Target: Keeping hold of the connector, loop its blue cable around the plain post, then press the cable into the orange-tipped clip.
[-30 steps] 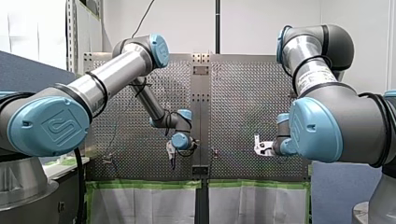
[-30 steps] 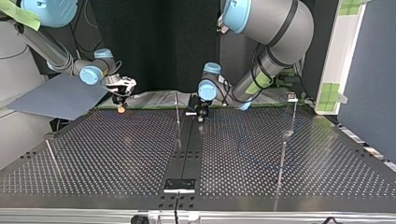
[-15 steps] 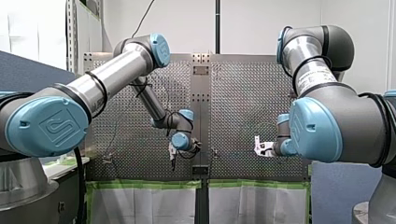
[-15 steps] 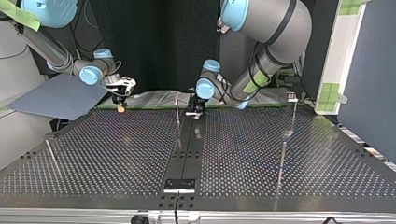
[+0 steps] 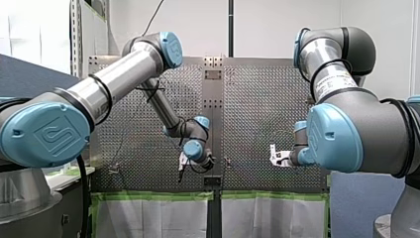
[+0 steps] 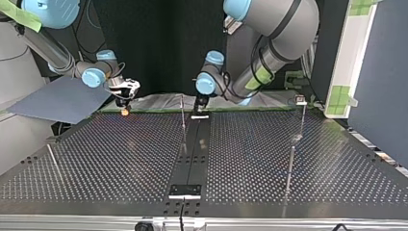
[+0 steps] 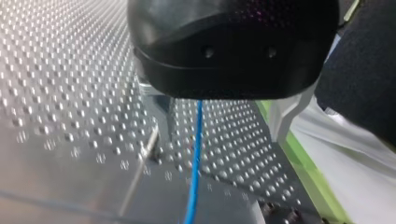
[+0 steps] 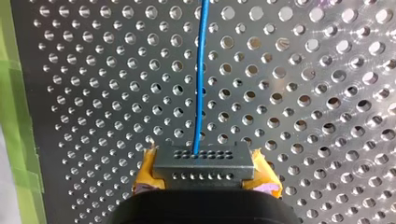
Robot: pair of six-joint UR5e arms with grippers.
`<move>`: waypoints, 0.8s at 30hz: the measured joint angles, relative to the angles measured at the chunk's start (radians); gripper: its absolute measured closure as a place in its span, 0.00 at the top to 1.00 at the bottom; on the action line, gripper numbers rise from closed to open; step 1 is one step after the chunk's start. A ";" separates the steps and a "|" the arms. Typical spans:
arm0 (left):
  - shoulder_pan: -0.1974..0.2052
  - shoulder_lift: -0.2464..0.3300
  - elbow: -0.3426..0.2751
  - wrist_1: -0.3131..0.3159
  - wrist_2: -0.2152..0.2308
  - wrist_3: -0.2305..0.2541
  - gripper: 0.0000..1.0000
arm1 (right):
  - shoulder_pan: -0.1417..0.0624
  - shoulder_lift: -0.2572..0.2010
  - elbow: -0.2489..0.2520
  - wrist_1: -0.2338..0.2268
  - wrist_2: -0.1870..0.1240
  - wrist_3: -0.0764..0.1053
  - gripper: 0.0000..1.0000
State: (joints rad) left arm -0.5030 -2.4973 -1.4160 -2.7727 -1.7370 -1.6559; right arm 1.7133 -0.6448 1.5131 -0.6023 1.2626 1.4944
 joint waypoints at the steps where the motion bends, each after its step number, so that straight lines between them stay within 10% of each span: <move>1: -0.006 0.010 -0.010 0.009 0.003 0.006 1.00 | 0.000 0.000 0.000 0.001 0.000 0.000 0.00; 24: -0.117 0.044 -0.085 0.043 0.005 0.023 1.00 | 0.004 0.000 0.000 0.027 -0.008 -0.012 0.00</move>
State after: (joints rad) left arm -0.6204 -2.4533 -1.5007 -2.7294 -1.7321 -1.6325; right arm 1.7174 -0.6449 1.5135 -0.5755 1.2548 1.4824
